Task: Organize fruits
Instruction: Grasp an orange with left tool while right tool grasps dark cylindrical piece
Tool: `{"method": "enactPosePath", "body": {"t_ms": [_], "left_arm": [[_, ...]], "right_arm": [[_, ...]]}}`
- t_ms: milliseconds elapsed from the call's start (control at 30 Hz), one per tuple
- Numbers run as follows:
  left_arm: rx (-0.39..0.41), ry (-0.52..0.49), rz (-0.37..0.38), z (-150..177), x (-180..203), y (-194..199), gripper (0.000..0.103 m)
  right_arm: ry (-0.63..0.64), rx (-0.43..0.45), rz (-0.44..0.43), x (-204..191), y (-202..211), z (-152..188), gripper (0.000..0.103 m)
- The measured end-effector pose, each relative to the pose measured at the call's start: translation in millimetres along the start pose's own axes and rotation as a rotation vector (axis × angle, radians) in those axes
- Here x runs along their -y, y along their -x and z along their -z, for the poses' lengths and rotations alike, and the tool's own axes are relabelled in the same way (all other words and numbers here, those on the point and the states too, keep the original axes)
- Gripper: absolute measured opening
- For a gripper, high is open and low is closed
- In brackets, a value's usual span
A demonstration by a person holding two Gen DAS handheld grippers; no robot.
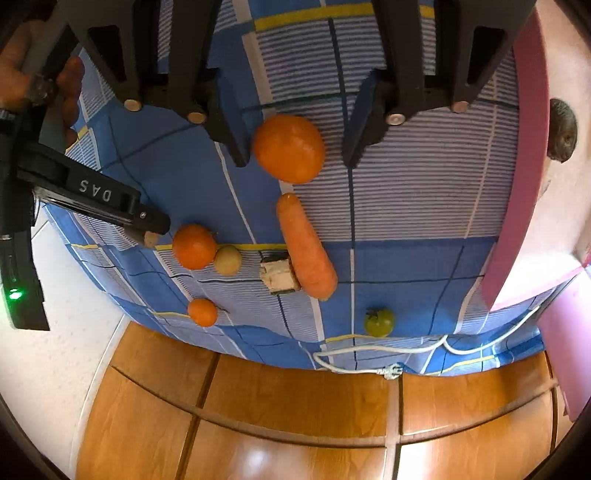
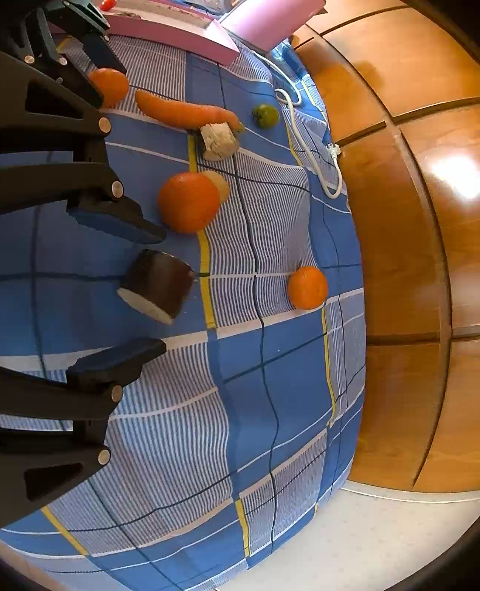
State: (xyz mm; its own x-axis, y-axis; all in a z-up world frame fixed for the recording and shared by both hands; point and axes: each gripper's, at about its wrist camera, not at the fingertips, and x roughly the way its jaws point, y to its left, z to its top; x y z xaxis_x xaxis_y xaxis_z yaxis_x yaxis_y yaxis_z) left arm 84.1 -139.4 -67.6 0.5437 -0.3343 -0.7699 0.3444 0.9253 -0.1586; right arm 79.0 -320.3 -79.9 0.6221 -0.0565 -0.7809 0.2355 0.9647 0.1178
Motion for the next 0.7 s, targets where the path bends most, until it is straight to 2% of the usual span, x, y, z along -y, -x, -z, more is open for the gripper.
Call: {"method": "enactPosePath", "body": {"t_ms": [33, 67, 100, 333, 567, 700], "left_arm": [[0.001, -0.008, 0.006, 0.3, 0.5, -1.1, 0.039], [0.002, -0.012, 0.009, 0.6, 0.7, -2.1, 0.037], [0.007, -0.015, 0.011, 1.0, 0.4, -2.4, 0.037], [0.014, -0.003, 0.039, 5.9, -6.6, 3.5, 0.035], [0.042, 0.019, 0.022, 22.2, -15.9, 17.3, 0.035], [0.046, 0.018, 0.008, 22.8, -14.2, 16.1, 0.036]], "right_arm": [[0.002, 0.000, -0.006, -0.5, -1.7, 0.4, 0.051], [0.006, 0.002, -0.005, -0.9, -2.3, 0.6, 0.042], [0.013, 0.006, 0.001, -1.7, -2.6, 0.8, 0.040], [0.056, -0.002, -0.022, -9.1, 3.1, 7.6, 0.040], [0.095, -0.019, -0.121, -27.8, 16.2, 30.8, 0.040], [0.096, -0.011, -0.137, -35.2, 14.8, 33.6, 0.040]]}}
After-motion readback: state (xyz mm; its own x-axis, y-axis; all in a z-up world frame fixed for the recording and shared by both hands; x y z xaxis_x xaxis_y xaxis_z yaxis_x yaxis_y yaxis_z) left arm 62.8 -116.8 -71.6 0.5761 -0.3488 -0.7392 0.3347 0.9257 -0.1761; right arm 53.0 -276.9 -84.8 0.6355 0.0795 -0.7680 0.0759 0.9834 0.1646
